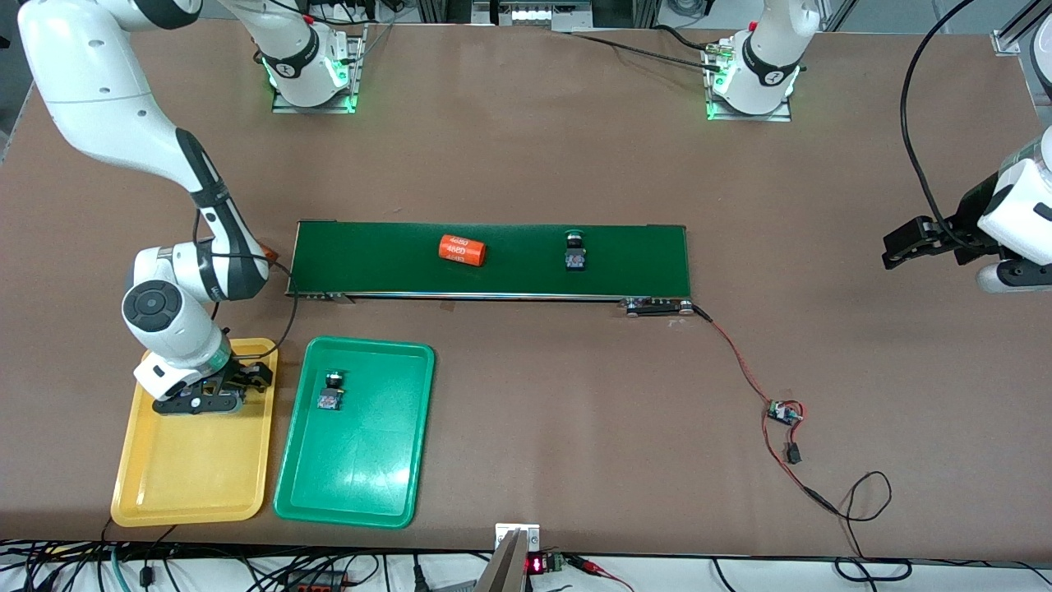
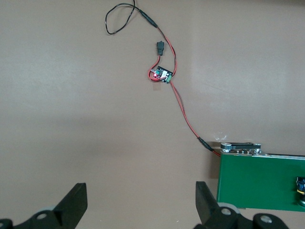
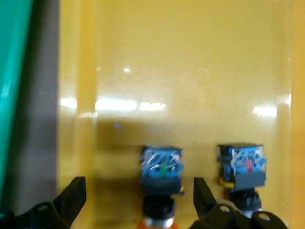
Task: Sort buttons by color to trays
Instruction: 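Move the right gripper back along the belt and grasp the next button, then carry the held button over the green tray with the right gripper, then lower the button into the green tray and open the right gripper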
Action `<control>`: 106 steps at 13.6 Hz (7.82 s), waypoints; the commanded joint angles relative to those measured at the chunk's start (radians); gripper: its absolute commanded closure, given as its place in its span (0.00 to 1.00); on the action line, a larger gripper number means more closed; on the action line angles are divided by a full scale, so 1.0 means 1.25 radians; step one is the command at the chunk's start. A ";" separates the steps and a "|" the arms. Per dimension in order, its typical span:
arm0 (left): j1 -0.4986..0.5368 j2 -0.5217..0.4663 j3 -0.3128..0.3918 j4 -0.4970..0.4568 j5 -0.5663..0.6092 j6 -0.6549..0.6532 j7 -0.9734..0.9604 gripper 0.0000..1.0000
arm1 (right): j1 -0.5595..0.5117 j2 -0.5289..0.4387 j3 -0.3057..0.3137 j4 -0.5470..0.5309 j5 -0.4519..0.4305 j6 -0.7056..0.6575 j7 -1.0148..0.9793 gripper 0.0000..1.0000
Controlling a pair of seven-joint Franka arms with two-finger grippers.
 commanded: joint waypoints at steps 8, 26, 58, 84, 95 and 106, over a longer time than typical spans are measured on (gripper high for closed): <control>0.004 -0.007 0.000 -0.007 -0.005 -0.006 -0.001 0.00 | 0.119 -0.298 0.102 -0.131 0.238 -0.333 0.191 0.00; 0.010 -0.017 -0.002 -0.023 -0.005 -0.007 0.028 0.00 | 0.209 -0.299 0.356 -0.330 0.232 -0.006 0.580 0.00; 0.093 -0.023 -0.075 -0.016 -0.010 -0.009 0.044 0.00 | 0.253 -0.224 0.340 -0.282 0.088 -0.057 0.680 0.00; 0.113 -0.076 -0.072 -0.047 -0.007 -0.063 0.069 0.00 | 0.247 -0.156 0.199 -0.071 0.039 -0.149 0.490 0.85; 0.109 -0.076 -0.095 -0.045 -0.007 -0.061 0.069 0.00 | 0.252 0.076 0.038 0.168 0.028 -0.029 0.324 0.85; 0.109 -0.075 -0.095 -0.047 -0.007 -0.052 0.069 0.00 | 0.251 0.107 0.022 0.166 0.013 -0.003 0.326 0.00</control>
